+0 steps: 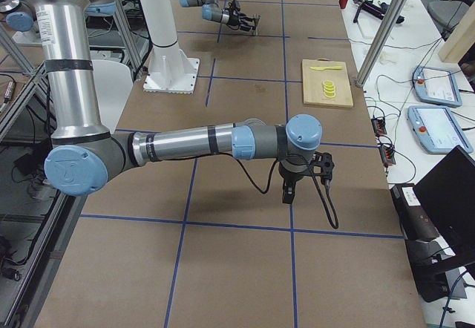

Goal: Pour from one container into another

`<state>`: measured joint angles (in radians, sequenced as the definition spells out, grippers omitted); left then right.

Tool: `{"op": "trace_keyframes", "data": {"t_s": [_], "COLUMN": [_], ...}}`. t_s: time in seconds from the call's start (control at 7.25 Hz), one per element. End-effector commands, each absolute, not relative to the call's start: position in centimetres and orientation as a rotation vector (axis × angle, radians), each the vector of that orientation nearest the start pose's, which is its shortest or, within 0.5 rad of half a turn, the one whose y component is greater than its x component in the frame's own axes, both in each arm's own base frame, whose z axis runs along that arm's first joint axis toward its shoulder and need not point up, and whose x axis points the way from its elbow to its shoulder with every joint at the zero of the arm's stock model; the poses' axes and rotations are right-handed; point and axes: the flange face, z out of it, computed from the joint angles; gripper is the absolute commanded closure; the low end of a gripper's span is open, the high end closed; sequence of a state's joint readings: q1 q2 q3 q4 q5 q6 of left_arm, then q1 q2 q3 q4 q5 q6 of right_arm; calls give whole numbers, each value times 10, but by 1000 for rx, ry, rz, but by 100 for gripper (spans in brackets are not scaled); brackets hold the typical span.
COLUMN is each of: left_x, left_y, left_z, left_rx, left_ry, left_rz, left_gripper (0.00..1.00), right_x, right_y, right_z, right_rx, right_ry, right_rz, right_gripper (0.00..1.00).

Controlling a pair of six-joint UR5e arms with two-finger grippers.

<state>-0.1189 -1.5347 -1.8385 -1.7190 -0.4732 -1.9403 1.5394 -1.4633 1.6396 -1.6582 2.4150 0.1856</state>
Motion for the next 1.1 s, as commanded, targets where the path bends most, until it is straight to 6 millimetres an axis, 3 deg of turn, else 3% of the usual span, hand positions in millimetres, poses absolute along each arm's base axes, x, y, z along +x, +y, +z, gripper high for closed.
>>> {"op": "trace_keyframes", "data": {"t_s": [0.0, 0.28, 0.69, 0.97], "left_x": [448, 448, 445, 456], "left_y": [-282, -289, -296, -302], "left_z": [498, 510, 507, 502], "left_rx": [1047, 1050, 1058, 1067], "left_ry": [522, 526, 515, 512], "left_rz": [-675, -695, -692, -692], "left_gripper": [13, 13, 13, 26], "right_x": [42, 41, 42, 41], "right_y": [-538, -538, -537, -537], "right_z": [575, 576, 576, 578], "right_rx": [-12, -12, -14, -17], "right_ry": [-849, -849, -849, -850], "right_rz": [108, 107, 108, 109], "right_gripper": [0, 0, 0, 0]}}
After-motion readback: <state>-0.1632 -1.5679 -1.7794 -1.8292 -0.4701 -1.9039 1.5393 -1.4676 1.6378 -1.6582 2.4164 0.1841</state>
